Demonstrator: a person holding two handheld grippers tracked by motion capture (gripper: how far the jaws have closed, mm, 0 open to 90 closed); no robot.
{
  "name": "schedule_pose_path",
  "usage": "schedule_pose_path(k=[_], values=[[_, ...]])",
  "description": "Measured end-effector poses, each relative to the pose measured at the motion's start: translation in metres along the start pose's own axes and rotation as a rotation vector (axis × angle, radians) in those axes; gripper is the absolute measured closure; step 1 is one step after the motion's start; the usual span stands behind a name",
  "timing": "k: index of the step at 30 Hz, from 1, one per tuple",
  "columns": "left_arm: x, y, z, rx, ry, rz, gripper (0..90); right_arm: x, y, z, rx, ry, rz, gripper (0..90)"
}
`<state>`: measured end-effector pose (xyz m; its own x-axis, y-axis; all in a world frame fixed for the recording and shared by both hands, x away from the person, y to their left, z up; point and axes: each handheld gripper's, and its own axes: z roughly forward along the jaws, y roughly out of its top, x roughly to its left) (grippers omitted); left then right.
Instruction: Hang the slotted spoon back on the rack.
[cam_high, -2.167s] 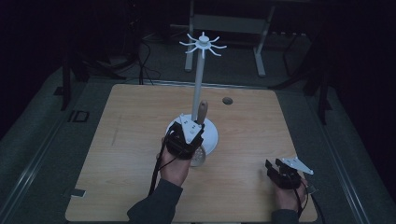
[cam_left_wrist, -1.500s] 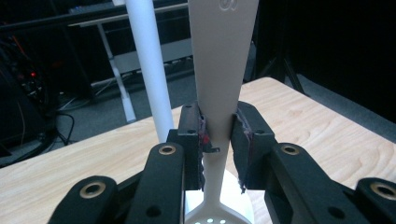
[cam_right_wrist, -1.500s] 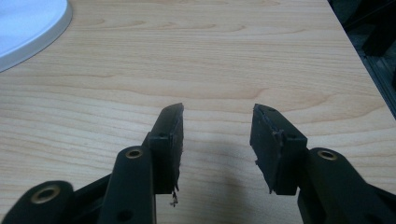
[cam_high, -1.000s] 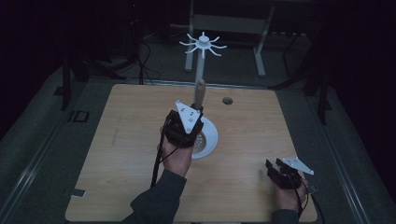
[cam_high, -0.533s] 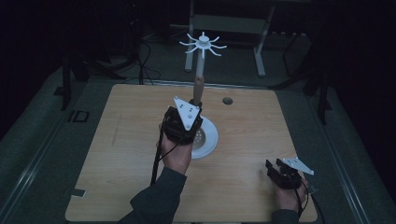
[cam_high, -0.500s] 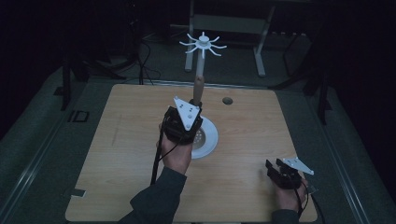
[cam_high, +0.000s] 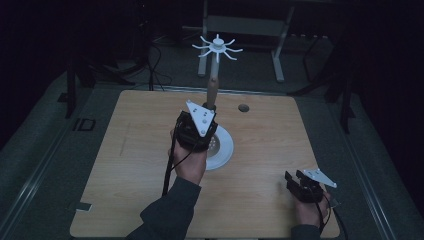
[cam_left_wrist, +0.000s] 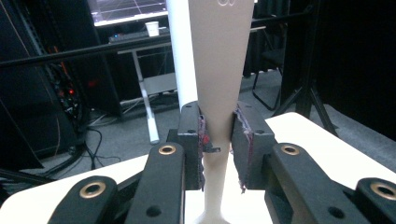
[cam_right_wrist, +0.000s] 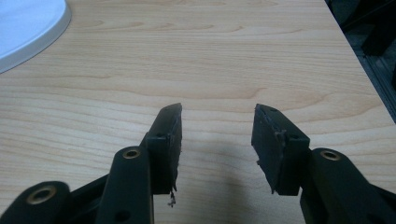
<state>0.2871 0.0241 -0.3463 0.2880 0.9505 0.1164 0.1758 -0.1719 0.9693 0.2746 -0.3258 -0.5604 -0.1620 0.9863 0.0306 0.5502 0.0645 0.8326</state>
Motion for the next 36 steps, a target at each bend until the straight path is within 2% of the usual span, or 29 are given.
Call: schedule_pose_path(k=[7, 36], values=[[-0.002, 0.003, 0.001, -0.001, 0.019, 0.005, 74.5, 0.0, 0.0, 0.0, -0.001, -0.002, 0.0, 52.5], [-0.002, 0.018, 0.011, 0.01, 0.04, 0.023, 74.4, -0.001, 0.0, -0.001, 0.0, -0.002, 0.001, 52.5]])
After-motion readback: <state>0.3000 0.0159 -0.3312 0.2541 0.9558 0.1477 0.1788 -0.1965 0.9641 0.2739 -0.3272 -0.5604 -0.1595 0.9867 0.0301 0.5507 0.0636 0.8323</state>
